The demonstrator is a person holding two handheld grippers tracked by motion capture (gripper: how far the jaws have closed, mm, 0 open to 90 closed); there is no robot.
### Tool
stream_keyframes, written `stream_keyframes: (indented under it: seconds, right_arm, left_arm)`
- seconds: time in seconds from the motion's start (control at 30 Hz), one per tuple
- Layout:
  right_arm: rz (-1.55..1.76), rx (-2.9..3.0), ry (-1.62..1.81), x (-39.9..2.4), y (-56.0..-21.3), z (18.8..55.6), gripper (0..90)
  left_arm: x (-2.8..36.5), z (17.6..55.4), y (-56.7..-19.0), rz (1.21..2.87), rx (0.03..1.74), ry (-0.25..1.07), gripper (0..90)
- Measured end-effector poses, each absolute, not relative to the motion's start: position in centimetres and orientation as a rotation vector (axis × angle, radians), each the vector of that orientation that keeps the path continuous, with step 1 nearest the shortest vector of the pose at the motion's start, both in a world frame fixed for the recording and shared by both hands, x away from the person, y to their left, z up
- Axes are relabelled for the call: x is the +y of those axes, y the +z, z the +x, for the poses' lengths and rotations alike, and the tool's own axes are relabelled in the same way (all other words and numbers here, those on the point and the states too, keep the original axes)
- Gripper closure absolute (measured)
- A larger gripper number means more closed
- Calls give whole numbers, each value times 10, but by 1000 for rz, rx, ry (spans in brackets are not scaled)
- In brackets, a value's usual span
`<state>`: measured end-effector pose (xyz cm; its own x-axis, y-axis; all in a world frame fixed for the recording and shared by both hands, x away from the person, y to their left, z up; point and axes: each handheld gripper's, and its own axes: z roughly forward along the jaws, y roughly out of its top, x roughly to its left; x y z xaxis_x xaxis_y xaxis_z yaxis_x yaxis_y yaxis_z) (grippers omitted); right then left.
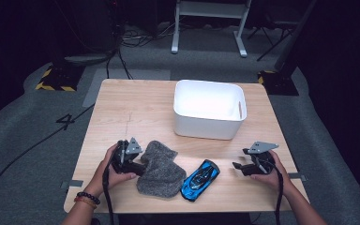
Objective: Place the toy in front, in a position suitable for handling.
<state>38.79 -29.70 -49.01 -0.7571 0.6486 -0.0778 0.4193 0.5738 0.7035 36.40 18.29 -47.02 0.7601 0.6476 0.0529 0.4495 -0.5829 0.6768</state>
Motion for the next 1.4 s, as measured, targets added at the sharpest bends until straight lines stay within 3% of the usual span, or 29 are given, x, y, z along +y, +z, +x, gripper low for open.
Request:
stream_keyframes:
  seconds: [0.2,0.43,0.63,0.8,0.93,1.13,1.4]
  right_arm:
    - [888,2472,979,-301,-490,387,245]
    - [905,2479,1025,-304,-491,388,245]
    - [893,2488,1015,-303,-493,387,245]
    - [872,2497,1009,-300,-495,384,253]
    - [878,2486,1033,-299,-496,383,274]
    - [858,2487,1014,-292,-500,382,279]
    - [856,2487,1020,-290,-500,381,278]
  left_arm:
    - [212,361,-453,2155,847,397,187]
    - [202,344,-438,2123,733,378,167]
    - [165,325,-443,2166,619,287,165]
    - [132,312,-462,2236,476,111,188]
    - [117,305,-462,2213,456,54,182]
    - [76,284,-468,2323,363,91,182]
    - [45,289,-482,2368,398,124,145]
